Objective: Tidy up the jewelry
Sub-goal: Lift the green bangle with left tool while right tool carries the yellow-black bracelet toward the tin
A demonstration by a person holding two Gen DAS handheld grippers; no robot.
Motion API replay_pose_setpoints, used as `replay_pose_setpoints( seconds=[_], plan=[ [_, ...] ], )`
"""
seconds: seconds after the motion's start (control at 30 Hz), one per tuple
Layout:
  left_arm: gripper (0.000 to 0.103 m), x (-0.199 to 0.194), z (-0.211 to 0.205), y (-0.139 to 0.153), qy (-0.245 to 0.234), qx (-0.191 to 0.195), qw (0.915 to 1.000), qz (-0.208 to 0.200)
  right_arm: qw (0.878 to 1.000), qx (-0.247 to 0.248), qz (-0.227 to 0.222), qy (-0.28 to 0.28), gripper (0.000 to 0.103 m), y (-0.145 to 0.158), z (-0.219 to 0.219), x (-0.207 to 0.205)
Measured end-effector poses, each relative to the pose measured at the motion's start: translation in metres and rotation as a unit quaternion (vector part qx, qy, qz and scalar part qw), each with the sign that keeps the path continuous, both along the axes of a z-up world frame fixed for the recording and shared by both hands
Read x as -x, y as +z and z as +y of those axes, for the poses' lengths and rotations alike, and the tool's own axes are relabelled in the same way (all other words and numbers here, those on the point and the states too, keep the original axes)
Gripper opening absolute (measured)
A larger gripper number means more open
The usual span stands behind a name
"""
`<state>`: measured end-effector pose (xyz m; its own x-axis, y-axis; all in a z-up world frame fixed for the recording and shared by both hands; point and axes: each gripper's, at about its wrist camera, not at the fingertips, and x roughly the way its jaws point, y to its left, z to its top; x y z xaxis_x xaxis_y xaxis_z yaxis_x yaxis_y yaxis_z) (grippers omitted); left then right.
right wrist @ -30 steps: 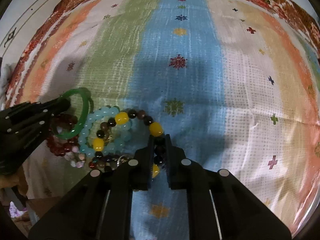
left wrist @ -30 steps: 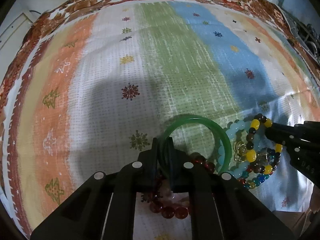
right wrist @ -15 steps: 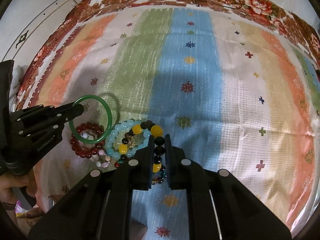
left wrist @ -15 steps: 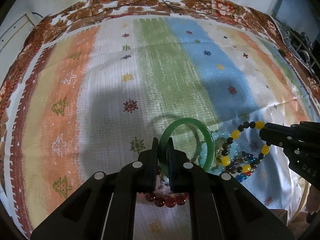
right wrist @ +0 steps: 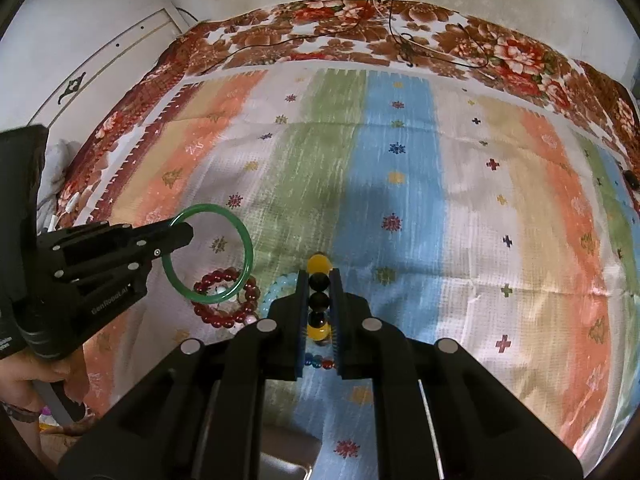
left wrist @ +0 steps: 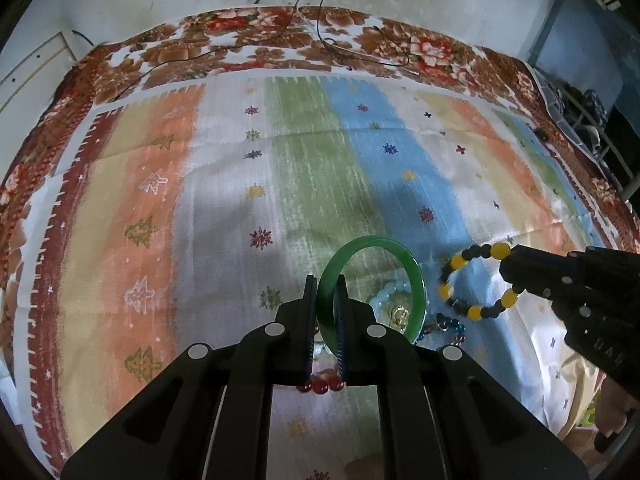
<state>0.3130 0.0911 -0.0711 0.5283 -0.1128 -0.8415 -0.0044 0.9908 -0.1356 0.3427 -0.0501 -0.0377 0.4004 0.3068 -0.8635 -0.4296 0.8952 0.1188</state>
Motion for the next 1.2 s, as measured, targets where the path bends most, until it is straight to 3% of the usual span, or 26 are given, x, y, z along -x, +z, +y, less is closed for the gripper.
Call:
replay_pose_setpoints(
  seconds=[0.37, 0.67, 1.2],
  plan=[
    [0.008, 0.012, 0.000, 0.001, -0.001, -0.003, 1.0000, 0.001, 1.000, -0.007, 0.002, -0.002, 0.011, 0.007, -0.002, 0.010],
    [0.008, 0.028, -0.015, 0.020, -0.008, 0.002, 0.9999, -0.015, 1.000, -0.020, -0.013, -0.002, 0.011, 0.029, -0.010, 0.032],
    [0.008, 0.088, -0.022, 0.047, 0.002, 0.020, 0.9988, -0.044, 0.998, -0.043, -0.034, -0.006, 0.011, 0.054, -0.021, 0.086]
  ],
)
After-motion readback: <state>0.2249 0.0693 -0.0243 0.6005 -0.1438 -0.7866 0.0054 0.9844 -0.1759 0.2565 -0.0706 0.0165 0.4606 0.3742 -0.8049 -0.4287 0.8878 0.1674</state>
